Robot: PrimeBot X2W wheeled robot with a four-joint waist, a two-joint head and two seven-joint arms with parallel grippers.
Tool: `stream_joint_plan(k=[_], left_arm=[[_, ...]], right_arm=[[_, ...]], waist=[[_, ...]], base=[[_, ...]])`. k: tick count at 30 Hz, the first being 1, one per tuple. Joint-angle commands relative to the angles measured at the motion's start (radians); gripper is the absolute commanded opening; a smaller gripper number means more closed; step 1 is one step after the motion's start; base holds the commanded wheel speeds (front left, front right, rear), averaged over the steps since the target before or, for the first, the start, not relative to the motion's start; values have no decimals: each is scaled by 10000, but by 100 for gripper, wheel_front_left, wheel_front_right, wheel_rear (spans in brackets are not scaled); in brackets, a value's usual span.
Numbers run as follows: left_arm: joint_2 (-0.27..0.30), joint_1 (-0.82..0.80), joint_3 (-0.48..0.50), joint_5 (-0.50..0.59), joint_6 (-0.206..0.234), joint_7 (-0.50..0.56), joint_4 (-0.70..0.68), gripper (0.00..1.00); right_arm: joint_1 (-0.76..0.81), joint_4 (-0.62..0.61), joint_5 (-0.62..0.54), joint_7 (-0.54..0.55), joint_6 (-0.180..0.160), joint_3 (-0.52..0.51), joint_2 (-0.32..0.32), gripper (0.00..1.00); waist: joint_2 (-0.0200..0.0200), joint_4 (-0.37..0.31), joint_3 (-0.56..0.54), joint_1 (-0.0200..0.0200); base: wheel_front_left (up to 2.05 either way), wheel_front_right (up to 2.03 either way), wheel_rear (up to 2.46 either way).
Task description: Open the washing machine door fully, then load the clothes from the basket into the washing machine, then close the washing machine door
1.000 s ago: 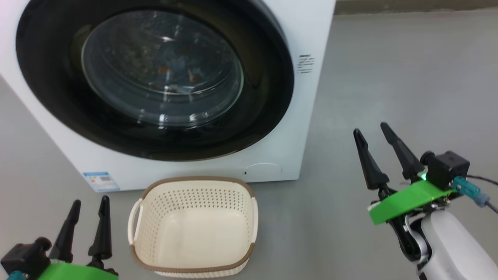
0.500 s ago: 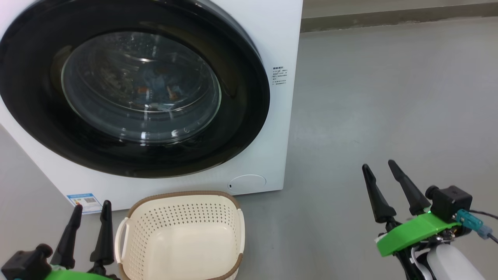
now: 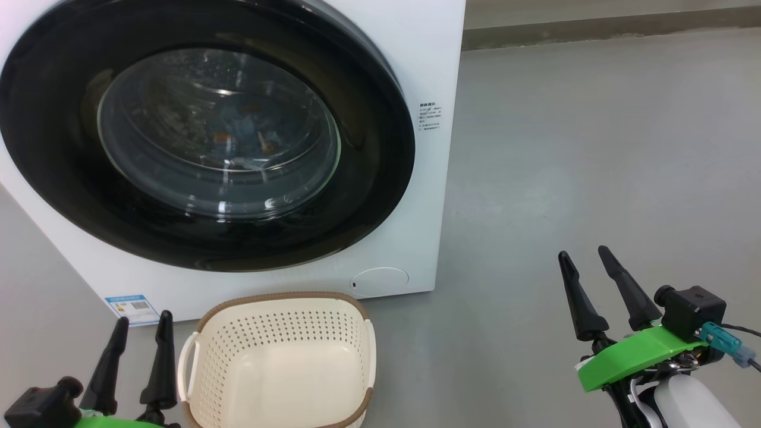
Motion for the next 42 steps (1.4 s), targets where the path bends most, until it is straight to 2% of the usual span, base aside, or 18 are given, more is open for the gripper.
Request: stream_joint_plan(k=[1, 23, 33, 34, 37, 42], left_arm=[[258, -97, 295, -19, 52, 25, -276, 100], [262, -88, 215, -3, 288, 28, -189, 100], [264, -93, 200, -228, 219, 86, -193, 100], [-1, 164, -151, -192, 231, 89, 46, 0], [-291, 275, -270, -176, 234, 88, 414, 0], [-400, 269, -172, -530, 216, 226, 438, 0]], right_arm=[[18, -208, -150, -51, -71, 118, -12, 100], [-11, -167, -162, -51, -71, 172, -38, 100], [0, -156, -163, -51, -71, 181, 24, 100], [5, 73, -130, 0, 4, 12, 64, 0], [283, 454, -136, 4, 6, 67, 267, 0], [350, 432, 298, 141, 3, -44, 321, 0]], waist=[[0, 18, -18, 0], [0, 61, -27, 0], [0, 51, 46, 0], [0, 51, 45, 0], [0, 51, 46, 0], [0, 69, 40, 11]], base=[[0, 0, 0], [0, 0, 0], [0, 0, 0], [0, 0, 0], [0, 0, 0], [0, 0, 0]])
